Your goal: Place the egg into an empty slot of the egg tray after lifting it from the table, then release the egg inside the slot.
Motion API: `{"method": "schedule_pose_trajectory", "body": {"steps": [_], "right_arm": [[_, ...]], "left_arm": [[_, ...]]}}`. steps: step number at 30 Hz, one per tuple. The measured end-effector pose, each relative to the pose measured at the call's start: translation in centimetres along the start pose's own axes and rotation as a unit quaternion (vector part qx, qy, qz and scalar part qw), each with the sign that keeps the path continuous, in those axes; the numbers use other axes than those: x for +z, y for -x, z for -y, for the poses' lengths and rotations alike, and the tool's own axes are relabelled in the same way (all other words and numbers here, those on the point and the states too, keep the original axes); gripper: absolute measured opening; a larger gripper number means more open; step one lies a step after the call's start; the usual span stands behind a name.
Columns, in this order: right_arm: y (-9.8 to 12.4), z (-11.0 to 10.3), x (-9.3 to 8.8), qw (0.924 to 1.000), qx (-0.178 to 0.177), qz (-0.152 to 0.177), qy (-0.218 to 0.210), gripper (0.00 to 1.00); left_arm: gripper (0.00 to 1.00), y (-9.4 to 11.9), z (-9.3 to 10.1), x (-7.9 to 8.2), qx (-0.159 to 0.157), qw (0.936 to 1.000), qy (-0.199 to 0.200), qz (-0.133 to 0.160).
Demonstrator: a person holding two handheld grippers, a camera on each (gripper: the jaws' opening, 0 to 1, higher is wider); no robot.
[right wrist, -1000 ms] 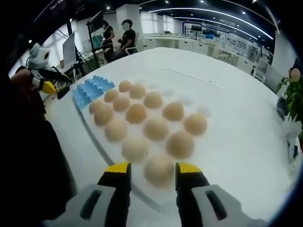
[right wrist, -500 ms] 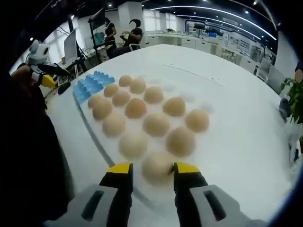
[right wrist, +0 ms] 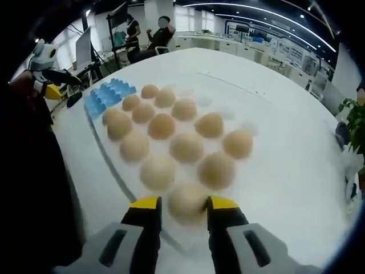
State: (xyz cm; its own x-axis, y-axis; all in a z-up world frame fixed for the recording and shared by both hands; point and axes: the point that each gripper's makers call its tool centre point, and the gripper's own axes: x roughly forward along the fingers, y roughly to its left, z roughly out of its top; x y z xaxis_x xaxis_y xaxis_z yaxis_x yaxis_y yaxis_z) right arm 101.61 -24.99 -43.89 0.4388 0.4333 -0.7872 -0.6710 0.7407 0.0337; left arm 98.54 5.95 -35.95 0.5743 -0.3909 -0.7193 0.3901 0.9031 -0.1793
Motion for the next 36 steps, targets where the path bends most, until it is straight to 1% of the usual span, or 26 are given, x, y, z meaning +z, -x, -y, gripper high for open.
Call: {"method": "schedule_pose_trajectory", "body": {"steps": [3, 5, 6, 7, 10, 13, 17, 19, 21, 23, 24, 26, 28, 29, 30, 31, 32, 34, 36], "right_arm": [[0.1, 0.0, -0.1, 1.0, 0.006, 0.006, 0.004, 0.31], [0.2, 0.2, 0.0, 0.9999, 0.012, 0.005, -0.003, 0.29], [0.2, 0.3, -0.2, 0.9998, 0.012, -0.002, 0.013, 0.27], [0.2, 0.1, -0.2, 0.9997, 0.021, -0.003, 0.014, 0.27], [0.1, 0.1, -0.1, 0.9992, 0.029, -0.015, 0.024, 0.27], [0.0, -0.1, 0.0, 0.9985, 0.023, -0.027, 0.041, 0.27], [-0.1, -0.1, 0.0, 0.9984, 0.013, -0.039, 0.038, 0.27], [-0.1, -0.1, 0.0, 0.9983, 0.007, -0.043, 0.037, 0.28], [0.0, 0.1, -0.1, 0.9988, 0.003, -0.04, 0.029, 0.27], [0.1, 0.1, -0.3, 0.9991, 0.004, -0.03, 0.03, 0.28], [0.1, 0.2, -0.2, 0.9993, 0.006, -0.026, 0.027, 0.28], [0.0, 0.2, -0.2, 0.9994, 0.008, -0.022, 0.025, 0.28], [0.0, 0.2, -0.1, 0.9994, 0.007, -0.024, 0.024, 0.28], [-0.1, 0.2, -0.1, 0.9994, 0.006, -0.026, 0.023, 0.28], [-0.1, 0.2, 0.0, 0.9992, 0.005, -0.031, 0.024, 0.28], [-0.1, 0.2, -0.1, 0.9991, 0.007, -0.032, 0.027, 0.28], [0.0, 0.2, -0.1, 0.9992, 0.008, -0.03, 0.026, 0.28], [0.0, 0.3, -0.1, 0.9998, 0.012, -0.017, 0.006, 0.28], [0.0, 0.3, -0.1, 0.9998, 0.014, -0.014, 0.007, 0.28]], "left_arm": [[0.82, 0.1, 0.1, 0.2, 0.0, 1.0, -0.002, 0.004], [0.81, 0.2, 0.0, 0.2, 0.001, 1.0, -0.001, 0.004], [0.81, 0.2, -0.1, 0.1, 0.002, 1.0, 0.001, 0.003], [0.81, 0.3, -0.1, 0.0, 0.003, 1.0, 0.003, 0.003], [0.81, 0.4, -0.1, -0.2, 0.001, 1.0, 0.006, 0.003], [0.81, 0.3, -0.1, -0.4, 0.001, 1.0, 0.005, -0.001], [0.79, 0.1, 0.1, -0.5, -0.001, 1.0, 0.008, -0.005], [0.79, -0.1, 0.7, -0.2, -0.008, 0.9999, 0.005, -0.004], [0.73, -0.2, 1.1, 0.1, -0.019, 0.9997, 0.013, -0.001], [0.64, -0.2, 1.2, 0.4, -0.028, 0.9994, 0.02, 0.002], [0.64, -0.2, 1.2, 0.5, -0.031, 0.9993, 0.023, 0.001], [0.68, -0.3, 1.1, 0.7, -0.029, 0.9993, 0.021, 0.004], [0.69, -0.4, 0.8, 1.0, -0.02, 0.9998, -0.001, 0.008], [0.67, -0.4, 0.5, 1.0, -0.015, 0.9995, -0.027, 0.006], [0.64, -0.4, 0.4, 0.8, -0.014, 0.9983, -0.056, -0.006], [0.6, -0.3, 0.4, 0.8, -0.013, 0.9975, -0.068, -0.012], [0.57, -0.4, 0.3, 1.0, -0.006, 0.9986, -0.053, -0.006], [0.5, -0.2, 0.0, 1.3, -0.007, 0.9992, -0.04, 0.002], [0.48, 0.1, -0.5, 1.4, -0.002, 0.9997, -0.026, 0.004]]}}
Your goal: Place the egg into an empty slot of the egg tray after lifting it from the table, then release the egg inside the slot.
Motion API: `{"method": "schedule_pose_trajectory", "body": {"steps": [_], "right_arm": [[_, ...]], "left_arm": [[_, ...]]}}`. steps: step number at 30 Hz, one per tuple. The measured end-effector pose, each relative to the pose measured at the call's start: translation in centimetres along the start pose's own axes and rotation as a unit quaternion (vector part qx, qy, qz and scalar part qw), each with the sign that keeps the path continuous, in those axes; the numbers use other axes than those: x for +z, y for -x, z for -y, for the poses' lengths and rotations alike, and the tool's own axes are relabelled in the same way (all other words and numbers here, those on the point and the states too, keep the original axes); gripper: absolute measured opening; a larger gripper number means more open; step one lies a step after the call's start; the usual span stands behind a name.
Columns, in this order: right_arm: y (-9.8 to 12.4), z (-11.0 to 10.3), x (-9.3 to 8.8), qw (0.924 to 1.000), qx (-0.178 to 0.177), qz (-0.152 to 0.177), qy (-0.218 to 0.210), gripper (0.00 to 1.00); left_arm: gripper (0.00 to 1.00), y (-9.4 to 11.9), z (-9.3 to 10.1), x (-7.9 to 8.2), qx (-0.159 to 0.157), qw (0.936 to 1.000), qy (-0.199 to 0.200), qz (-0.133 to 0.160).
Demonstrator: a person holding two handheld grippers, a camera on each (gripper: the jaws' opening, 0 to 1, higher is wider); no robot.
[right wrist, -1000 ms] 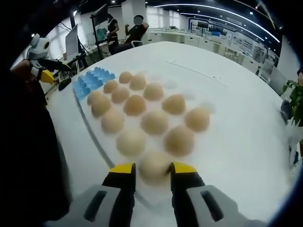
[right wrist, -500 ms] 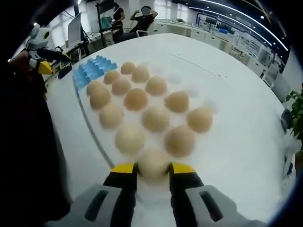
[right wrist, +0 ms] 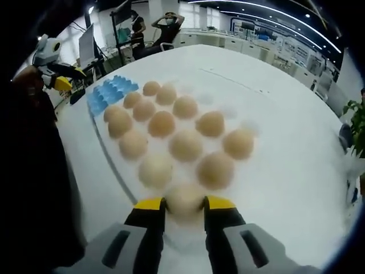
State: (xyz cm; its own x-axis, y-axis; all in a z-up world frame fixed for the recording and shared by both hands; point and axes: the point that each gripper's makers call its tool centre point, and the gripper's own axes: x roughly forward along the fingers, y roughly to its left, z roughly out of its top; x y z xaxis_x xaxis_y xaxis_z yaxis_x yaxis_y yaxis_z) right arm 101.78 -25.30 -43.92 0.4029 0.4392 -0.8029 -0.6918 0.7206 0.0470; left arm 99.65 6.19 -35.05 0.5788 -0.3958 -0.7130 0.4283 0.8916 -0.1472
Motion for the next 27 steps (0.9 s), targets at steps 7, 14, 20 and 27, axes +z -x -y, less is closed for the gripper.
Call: {"method": "schedule_pose_trajectory", "body": {"steps": [7, 14, 20, 27], "right_arm": [[-0.2, -0.1, 0.1, 0.9998, 0.0, -0.018, 0.009, 0.28], [-0.3, -0.2, 0.1, 0.9993, -0.003, -0.036, 0.013, 0.28], [-0.2, -0.3, 0.1, 0.9978, -0.002, -0.063, 0.019, 0.28], [-0.2, -0.2, 0.1, 0.9962, -0.011, -0.085, 0.012, 0.27]], "left_arm": [[0.5, 0.6, -0.8, -0.9, 0.011, 0.9998, 0.011, -0.012], [0.5, 0.8, -0.7, -1.8, 0.014, 0.9993, 0.026, -0.021], [0.51, 0.9, -0.7, -2.8, 0.013, 0.998, 0.049, -0.036], [0.51, 0.5, -0.6, -3.4, -0.001, 0.9958, 0.075, -0.053]]}}
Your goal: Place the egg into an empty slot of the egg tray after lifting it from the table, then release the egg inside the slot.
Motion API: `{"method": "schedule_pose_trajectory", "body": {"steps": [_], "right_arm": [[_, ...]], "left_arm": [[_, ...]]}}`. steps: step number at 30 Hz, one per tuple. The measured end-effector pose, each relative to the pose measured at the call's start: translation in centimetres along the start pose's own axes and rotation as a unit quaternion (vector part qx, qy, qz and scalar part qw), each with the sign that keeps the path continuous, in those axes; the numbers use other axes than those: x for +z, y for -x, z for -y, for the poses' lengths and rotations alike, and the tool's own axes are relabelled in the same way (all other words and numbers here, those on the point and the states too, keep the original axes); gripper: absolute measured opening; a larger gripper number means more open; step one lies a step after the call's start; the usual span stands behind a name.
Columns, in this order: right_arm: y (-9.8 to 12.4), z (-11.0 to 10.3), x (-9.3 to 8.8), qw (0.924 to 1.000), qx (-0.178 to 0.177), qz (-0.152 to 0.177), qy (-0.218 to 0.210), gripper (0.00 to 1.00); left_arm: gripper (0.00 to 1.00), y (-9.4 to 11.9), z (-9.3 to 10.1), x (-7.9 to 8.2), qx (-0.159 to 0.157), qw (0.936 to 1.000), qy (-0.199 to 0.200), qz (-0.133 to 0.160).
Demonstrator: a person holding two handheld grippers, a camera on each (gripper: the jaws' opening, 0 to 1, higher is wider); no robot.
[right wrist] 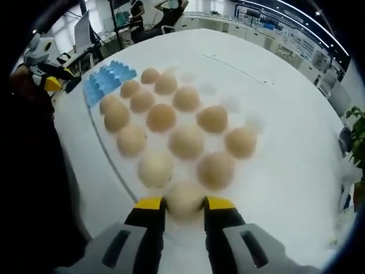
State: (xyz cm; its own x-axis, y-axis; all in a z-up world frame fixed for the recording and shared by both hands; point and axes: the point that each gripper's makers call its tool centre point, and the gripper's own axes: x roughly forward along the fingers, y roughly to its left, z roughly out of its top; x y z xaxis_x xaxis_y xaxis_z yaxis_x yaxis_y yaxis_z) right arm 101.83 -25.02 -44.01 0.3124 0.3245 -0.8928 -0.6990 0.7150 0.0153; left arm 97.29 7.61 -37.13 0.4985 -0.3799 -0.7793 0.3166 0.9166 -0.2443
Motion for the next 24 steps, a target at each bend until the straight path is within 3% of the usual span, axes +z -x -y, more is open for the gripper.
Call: {"method": "schedule_pose_trajectory", "body": {"steps": [8, 13, 24], "right_arm": [[0.2, 0.1, -0.1, 0.9999, -0.005, -0.007, -0.008, 0.27], [0.4, 0.0, 0.0, 0.9999, -0.009, -0.007, -0.003, 0.28], [0.9, 0.1, 0.4, 0.9991, -0.008, 0.007, -0.041, 0.27]], "left_arm": [[0.51, -0.3, 0.7, 0.6, -0.011, 0.9999, -0.001, 0.005], [0.51, -0.3, 0.8, -0.1, -0.014, 0.9999, -0.002, -0.004], [0.5, -0.5, 0.9, -1.0, -0.015, 0.9998, -0.001, -0.016]]}}
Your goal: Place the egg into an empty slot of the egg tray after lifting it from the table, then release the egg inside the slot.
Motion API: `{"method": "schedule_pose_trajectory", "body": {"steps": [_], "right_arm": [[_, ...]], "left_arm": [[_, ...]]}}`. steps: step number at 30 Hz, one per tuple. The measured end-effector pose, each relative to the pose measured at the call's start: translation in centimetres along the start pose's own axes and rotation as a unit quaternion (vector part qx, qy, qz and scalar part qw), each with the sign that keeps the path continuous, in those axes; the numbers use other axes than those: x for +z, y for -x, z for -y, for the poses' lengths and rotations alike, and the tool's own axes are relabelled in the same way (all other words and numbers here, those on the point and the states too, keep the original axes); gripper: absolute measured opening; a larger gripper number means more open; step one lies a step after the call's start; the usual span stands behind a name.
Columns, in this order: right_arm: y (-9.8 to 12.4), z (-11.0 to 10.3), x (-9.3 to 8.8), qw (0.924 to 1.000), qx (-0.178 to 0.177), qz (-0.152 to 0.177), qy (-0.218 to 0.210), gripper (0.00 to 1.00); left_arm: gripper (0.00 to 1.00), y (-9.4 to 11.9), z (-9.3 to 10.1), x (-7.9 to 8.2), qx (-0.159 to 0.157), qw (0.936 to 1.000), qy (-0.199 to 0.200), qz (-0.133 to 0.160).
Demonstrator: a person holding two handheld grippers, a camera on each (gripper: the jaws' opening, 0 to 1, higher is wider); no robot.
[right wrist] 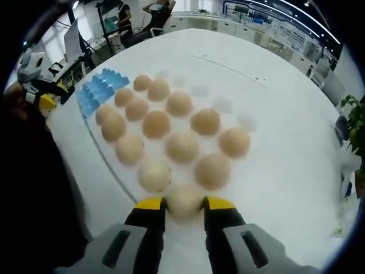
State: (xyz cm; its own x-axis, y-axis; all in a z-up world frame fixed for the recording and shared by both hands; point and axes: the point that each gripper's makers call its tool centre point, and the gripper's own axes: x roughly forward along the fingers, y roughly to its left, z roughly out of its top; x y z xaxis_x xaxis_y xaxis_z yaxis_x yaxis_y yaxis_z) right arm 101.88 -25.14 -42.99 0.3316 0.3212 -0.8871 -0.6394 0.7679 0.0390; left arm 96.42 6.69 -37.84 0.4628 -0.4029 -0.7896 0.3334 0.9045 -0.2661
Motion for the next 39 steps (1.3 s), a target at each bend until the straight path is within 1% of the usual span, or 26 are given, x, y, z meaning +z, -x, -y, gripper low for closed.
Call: {"method": "schedule_pose_trajectory", "body": {"steps": [3, 7, 10, 17, 25, 29, 31, 33, 36, 39], "right_arm": [[0.1, 0.0, 0.1, 1.0, -0.001, 0.001, -0.002, 0.27], [0.1, 0.0, 0.2, 1.0, 0.001, 0.001, 0.0, 0.27], [0.3, 0.0, 0.5, 1.0, 0.002, 0.002, 0.001, 0.27], [0.3, 0.1, 0.9, 1.0, 0.003, 0.003, -0.002, 0.27], [0.5, 0.0, 1.6, 0.9999, 0.008, 0.008, -0.01, 0.27], [0.6, -0.1, 2.0, 0.9999, 0.009, 0.011, -0.008, 0.27], [0.6, -0.2, 2.2, 0.9998, 0.009, 0.014, -0.009, 0.27], [0.6, -0.2, 2.5, 0.9998, 0.009, 0.016, -0.009, 0.27], [0.6, -0.4, 2.8, 0.9997, 0.011, 0.018, -0.007, 0.27], [0.6, -0.6, 3.1, 0.9998, 0.008, 0.017, 0.002, 0.27]], "left_arm": [[0.5, -0.3, 0.4, 0.0, -0.005, 1.0, 0.002, -0.002], [0.5, -0.2, 0.7, 0.2, -0.008, 1.0, 0.001, 0.003], [0.5, -0.2, 0.5, 0.3, -0.006, 1.0, 0.006, 0.006], [0.5, 0.0, 0.1, -0.4, -0.001, 0.9999, 0.012, -0.002], [0.49, -0.2, 0.3, -0.1, -0.002, 0.9999, 0.011, 0.001], [0.46, -0.3, 0.5, 0.1, -0.005, 0.9999, 0.012, 0.001], [0.45, -0.4, 0.7, 0.0, -0.012, 0.9998, 0.014, -0.001], [0.46, -0.4, 0.8, 0.0, -0.01, 0.9999, 0.012, -0.003], [0.49, -0.3, 0.5, 0.3, -0.001, 1.0, -0.002, 0.007], [0.49, -0.2, 0.4, 0.4, -0.003, 1.0, 0.004, 0.008]]}}
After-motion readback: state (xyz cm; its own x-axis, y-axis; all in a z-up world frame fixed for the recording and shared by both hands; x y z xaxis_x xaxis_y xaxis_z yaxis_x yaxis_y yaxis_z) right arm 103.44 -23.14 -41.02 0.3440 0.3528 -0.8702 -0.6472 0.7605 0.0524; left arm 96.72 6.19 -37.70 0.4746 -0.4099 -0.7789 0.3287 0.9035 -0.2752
